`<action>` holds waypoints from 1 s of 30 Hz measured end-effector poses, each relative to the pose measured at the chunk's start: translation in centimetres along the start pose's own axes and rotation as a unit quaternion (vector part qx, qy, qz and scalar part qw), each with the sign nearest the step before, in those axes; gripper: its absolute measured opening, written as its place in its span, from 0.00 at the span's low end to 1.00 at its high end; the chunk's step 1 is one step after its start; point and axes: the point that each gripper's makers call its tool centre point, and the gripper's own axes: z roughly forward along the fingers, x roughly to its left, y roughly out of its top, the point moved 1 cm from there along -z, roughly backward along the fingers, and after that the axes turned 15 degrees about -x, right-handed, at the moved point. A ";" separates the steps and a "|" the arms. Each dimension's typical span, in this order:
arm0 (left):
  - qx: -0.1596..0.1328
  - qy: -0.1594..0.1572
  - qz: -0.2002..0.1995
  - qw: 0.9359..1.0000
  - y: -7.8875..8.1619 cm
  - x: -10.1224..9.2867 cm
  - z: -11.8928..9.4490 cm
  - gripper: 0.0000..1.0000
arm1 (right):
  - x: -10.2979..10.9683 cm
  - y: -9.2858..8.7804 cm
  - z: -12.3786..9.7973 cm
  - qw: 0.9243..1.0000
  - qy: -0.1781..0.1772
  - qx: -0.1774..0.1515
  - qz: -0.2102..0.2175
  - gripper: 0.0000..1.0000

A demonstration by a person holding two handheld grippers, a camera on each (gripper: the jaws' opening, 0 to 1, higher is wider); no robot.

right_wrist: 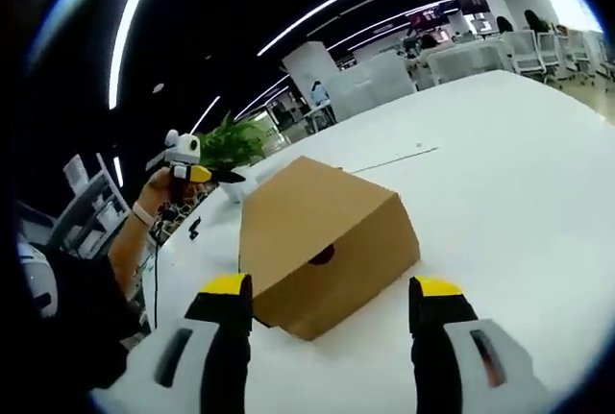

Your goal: Operate the shoe box by opening the lid, removing the specified soft item, and placing it in the target area until the item is outside and the box remains undamaged.

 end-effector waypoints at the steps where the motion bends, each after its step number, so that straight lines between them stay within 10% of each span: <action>1: 0.001 0.000 -0.001 1.000 0.0 0.3 0.0 0.79 | 0.0 -0.1 0.3 1.000 -0.002 0.000 0.005 0.66; 30: 0.034 -0.020 0.004 0.999 0.3 1.8 2.0 0.79 | -0.4 -1.7 3.6 0.989 -0.015 0.001 0.146 0.55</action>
